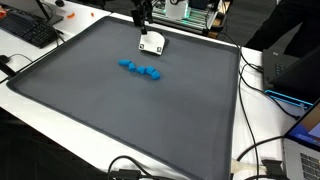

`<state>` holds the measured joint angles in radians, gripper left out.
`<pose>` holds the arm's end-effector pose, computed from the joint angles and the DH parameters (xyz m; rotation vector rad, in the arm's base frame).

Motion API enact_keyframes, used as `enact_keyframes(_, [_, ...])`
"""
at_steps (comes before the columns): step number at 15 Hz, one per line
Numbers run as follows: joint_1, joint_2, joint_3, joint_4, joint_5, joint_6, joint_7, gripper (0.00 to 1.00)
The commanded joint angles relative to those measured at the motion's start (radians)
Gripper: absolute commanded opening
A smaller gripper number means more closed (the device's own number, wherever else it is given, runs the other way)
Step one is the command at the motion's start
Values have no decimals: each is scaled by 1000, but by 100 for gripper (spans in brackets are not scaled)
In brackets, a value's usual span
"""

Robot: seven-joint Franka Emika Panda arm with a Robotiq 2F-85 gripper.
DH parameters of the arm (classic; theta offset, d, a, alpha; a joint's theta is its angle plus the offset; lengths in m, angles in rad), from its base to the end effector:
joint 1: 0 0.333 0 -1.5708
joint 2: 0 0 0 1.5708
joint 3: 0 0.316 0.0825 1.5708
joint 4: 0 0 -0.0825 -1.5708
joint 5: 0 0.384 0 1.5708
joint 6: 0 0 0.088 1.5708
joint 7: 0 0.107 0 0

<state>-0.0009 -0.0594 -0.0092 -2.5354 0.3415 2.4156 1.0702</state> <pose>0.4472 -0.0027 0.2903 -2.3272 1.8505 0.2421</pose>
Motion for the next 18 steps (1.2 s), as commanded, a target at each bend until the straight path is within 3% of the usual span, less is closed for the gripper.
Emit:
enact_keyframes(1, [-21, -78, 14, 15, -191, -91, 117, 100])
enact_keyframes(4, [-16, -119, 34, 63, -327, -151, 54, 100])
enact_keyframes(7, [-1, -137, 55, 113, -380, -173, -38, 100])
enact_keyframes(18, [61, -66, 115, 276, -349, -138, -553, 100])
